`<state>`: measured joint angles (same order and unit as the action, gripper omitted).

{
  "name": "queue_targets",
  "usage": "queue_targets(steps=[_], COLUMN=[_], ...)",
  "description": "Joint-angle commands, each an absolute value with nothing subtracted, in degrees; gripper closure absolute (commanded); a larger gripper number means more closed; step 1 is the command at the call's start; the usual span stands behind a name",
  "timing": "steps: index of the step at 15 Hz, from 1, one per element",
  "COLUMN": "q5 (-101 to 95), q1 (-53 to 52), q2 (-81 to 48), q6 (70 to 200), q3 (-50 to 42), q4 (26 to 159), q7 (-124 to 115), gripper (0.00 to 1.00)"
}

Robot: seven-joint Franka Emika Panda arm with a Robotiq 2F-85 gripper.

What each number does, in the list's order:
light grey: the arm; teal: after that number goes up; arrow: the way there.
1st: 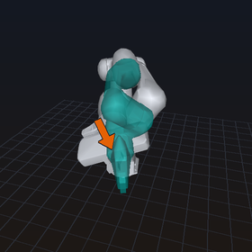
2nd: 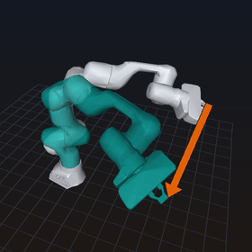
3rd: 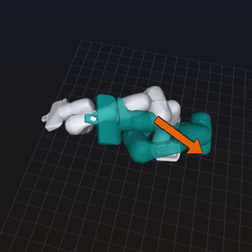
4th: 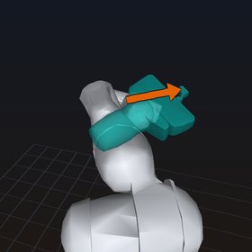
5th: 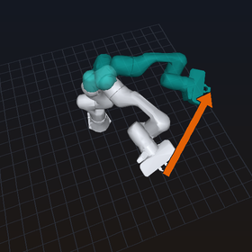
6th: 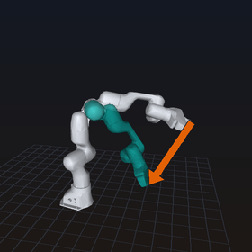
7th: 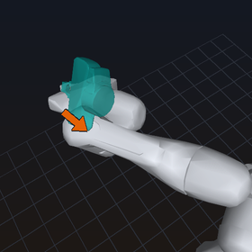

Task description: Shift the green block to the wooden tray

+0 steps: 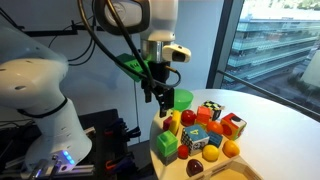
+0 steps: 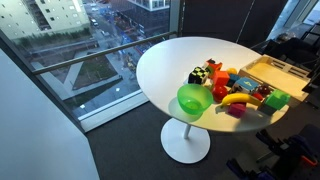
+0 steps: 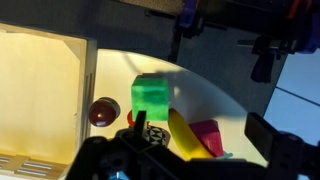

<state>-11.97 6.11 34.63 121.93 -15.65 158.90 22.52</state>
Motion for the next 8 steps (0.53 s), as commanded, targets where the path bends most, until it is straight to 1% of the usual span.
queue_targets(steps=[1,8], q5=[-11.5,-13.9], q1=[6.8,8.4], q2=[34.2,32.1], q6=[122.0,123.6], q3=[-14.9,-14.0], q4=[158.8,159.0], q7=[22.9,21.3], gripper=[0.0,0.0])
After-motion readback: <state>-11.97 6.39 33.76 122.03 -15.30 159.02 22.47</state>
